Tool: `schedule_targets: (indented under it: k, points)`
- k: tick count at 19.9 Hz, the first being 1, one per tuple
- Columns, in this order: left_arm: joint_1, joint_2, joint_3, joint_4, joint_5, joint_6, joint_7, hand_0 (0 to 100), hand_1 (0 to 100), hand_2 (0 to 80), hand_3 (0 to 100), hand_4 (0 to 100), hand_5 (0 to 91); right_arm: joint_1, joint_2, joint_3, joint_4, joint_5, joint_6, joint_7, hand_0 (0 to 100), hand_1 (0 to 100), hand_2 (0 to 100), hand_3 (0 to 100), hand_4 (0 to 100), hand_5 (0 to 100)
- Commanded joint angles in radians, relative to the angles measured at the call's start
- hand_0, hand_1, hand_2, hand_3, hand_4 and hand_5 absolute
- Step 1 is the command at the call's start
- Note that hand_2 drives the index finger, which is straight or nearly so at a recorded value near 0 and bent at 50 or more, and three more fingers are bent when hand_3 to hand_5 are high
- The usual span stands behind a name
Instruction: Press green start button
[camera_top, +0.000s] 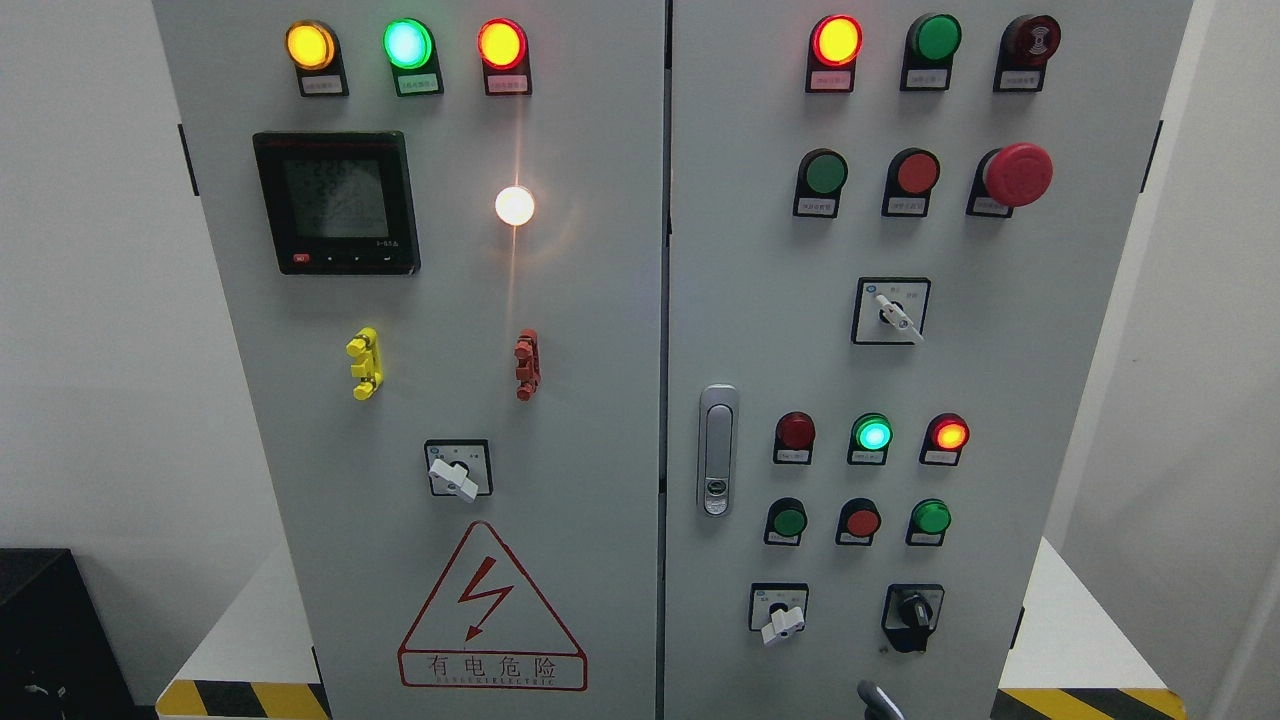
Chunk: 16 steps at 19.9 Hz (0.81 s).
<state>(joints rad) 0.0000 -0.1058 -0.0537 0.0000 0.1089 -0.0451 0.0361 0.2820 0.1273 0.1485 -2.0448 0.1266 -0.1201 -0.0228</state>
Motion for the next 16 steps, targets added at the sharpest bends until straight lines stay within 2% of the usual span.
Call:
schedule_targets:
  k: [1, 10, 12, 13, 14, 16]
  points:
    - [-0.023, 0.000, 0.000, -0.028, 0.000, 0.001, -0.001, 12, 56, 0.0, 0, 0, 0.0, 0.000, 0.000, 0.000, 0.000, 0.001, 0.000, 0.000, 0, 6, 0, 0, 0, 0]
    - [-0.023, 0.000, 0.000, -0.028, 0.000, 0.001, -0.001, 12, 56, 0.0, 0, 0, 0.0, -0.003, 0.000, 0.003, -0.001, 0.008, -0.006, 0.000, 0, 6, 0, 0, 0, 0]
    - [-0.023, 0.000, 0.000, -0.028, 0.000, 0.001, -0.001, 12, 56, 0.0, 0, 0, 0.0, -0.006, 0.000, 0.005, -0.008, 0.019, -0.010, -0.002, 0, 10, 0, 1, 0, 0]
    - [-0.023, 0.000, 0.000, -0.028, 0.000, 0.001, -0.001, 12, 56, 0.0, 0, 0, 0.0, -0.007, -0.002, 0.006, -0.009, 0.025, -0.012, -0.002, 0, 16, 0, 6, 0, 0]
    - [-0.023, 0.000, 0.000, -0.028, 0.000, 0.001, -0.001, 12, 56, 0.0, 0, 0, 0.0, -0.013, -0.002, 0.006, -0.012, 0.048, -0.012, -0.002, 0, 17, 0, 7, 0, 0]
    - [-0.023, 0.000, 0.000, -0.028, 0.000, 0.001, -0.001, 12, 56, 0.0, 0, 0, 0.0, -0.030, -0.002, 0.003, -0.011, 0.114, -0.013, -0.011, 0, 26, 0, 15, 9, 0]
